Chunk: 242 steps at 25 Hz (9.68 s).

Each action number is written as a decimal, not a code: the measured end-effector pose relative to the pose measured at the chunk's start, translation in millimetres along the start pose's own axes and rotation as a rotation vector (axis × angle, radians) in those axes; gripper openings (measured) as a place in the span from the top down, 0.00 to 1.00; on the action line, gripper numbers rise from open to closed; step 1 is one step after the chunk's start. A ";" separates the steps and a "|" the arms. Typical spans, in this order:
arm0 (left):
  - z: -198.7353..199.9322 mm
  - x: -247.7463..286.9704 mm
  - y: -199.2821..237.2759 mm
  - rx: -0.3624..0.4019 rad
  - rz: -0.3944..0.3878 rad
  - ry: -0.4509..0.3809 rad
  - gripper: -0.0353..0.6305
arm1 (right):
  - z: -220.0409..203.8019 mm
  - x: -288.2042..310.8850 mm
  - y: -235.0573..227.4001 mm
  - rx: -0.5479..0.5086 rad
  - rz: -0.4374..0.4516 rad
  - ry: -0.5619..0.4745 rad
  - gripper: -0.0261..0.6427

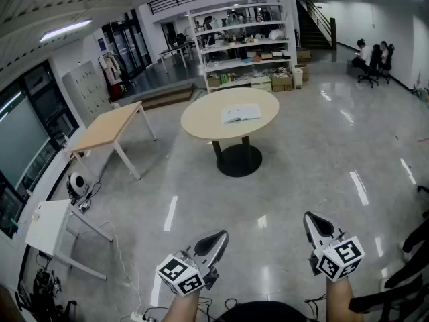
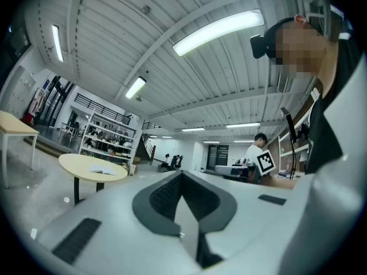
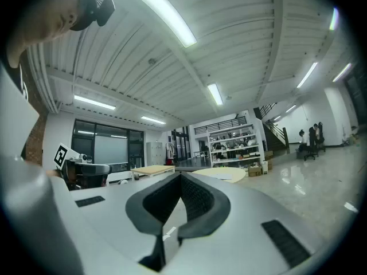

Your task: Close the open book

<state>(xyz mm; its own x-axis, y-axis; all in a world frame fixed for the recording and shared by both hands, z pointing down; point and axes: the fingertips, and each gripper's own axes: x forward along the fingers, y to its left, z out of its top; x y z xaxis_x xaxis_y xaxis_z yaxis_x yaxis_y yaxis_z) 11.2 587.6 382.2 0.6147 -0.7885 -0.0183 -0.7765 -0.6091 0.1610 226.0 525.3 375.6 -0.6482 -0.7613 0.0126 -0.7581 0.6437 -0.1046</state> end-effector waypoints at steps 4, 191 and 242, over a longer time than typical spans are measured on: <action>-1.1 -2.4 1.1 0.005 0.003 0.001 0.95 | -0.8 3.2 2.8 -0.003 0.004 0.004 0.96; -180.3 678.8 973.5 -0.343 0.295 0.458 0.95 | -324.1 1151.4 -424.1 -1.137 0.340 0.713 0.68; -149.6 706.7 950.8 -0.333 0.204 0.441 0.95 | -288.6 1093.5 -497.6 0.180 -0.121 0.542 0.93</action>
<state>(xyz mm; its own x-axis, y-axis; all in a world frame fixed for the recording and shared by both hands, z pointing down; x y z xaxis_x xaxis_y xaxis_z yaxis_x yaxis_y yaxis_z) -272.0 -536.2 670.0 0.5120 -0.7338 0.4465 -0.8439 -0.3328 0.4207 -126.2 -605.2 728.5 -0.5374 -0.6498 0.5375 -0.8358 0.4950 -0.2373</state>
